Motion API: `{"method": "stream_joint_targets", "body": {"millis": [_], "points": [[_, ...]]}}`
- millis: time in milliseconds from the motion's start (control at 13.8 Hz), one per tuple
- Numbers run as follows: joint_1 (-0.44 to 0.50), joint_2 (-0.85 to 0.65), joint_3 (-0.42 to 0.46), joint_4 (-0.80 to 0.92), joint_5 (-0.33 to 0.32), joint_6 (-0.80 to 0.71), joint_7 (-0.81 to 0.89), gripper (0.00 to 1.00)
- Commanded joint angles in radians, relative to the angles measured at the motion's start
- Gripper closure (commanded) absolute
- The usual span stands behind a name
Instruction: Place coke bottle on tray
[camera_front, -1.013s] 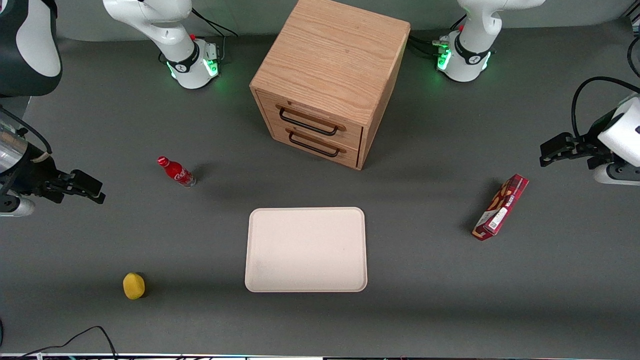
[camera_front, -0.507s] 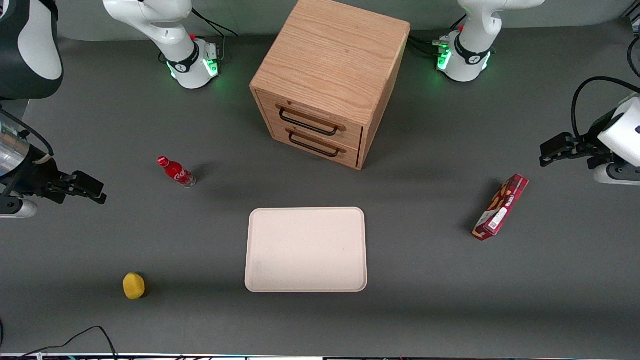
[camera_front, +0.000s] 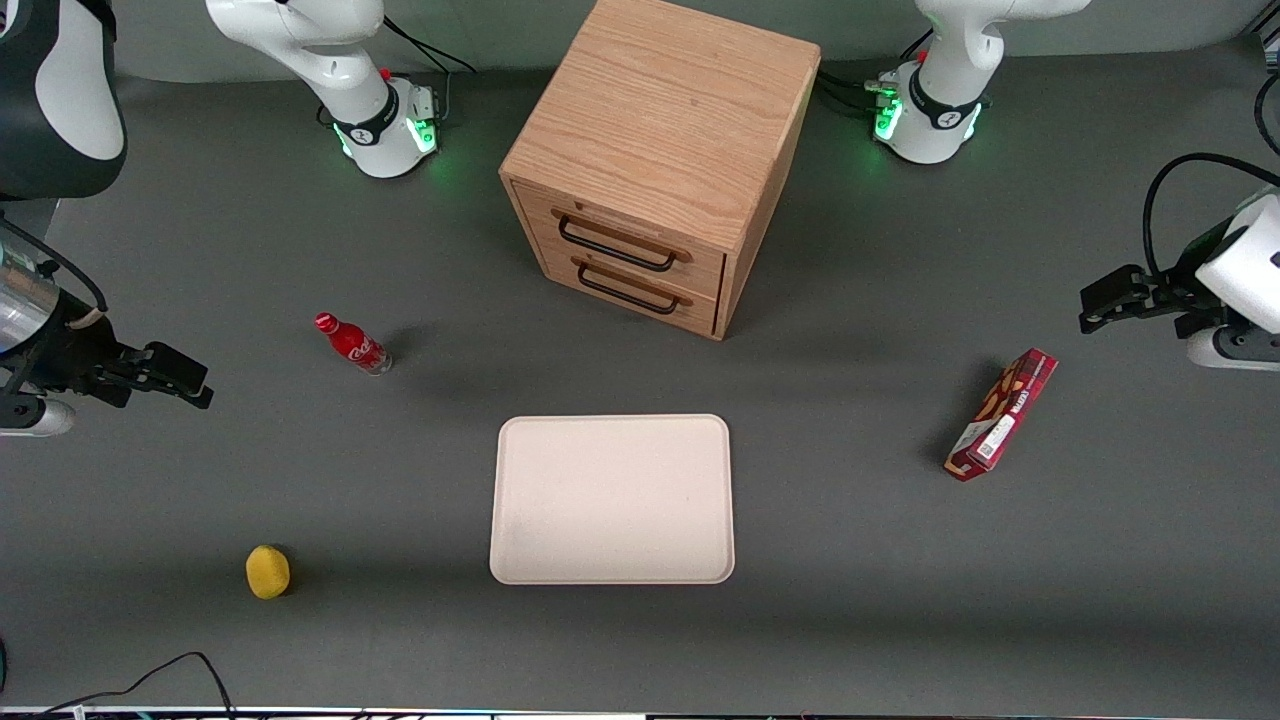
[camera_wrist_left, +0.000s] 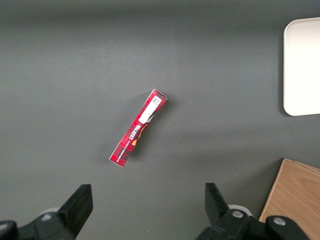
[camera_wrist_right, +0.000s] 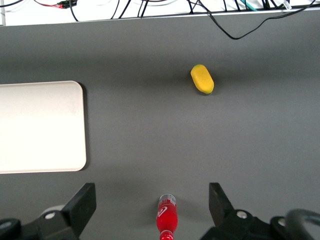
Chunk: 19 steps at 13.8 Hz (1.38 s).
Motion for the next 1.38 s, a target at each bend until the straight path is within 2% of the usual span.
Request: {"method": "stream_joint_targets", "body": {"millis": [0, 217, 289, 434, 507, 651, 941, 1158, 1230, 1303], "points": [[-0.005, -0.036, 0.009, -0.103, 0.014, 0.007, -0.023, 0.0], [-0.007, -0.098, 0.009, -0.279, 0.054, 0.075, -0.062, 0.0], [-0.005, -0.14, 0.009, -0.377, 0.056, 0.137, -0.082, 0.0], [-0.005, -0.252, 0.038, -0.636, 0.056, 0.374, -0.086, 0.0], [-0.005, -0.275, 0.04, -0.707, 0.056, 0.42, -0.086, 0.0], [-0.005, -0.28, 0.045, -0.757, 0.056, 0.429, -0.084, 0.0], [-0.005, -0.317, 0.048, -0.888, 0.056, 0.549, -0.087, 0.0], [-0.004, -0.323, 0.052, -0.927, 0.056, 0.56, -0.092, 0.0], [-0.004, -0.335, 0.052, -0.95, 0.056, 0.567, -0.092, 0.06], [-0.004, -0.342, 0.052, -0.968, 0.056, 0.585, -0.092, 0.07]]}}
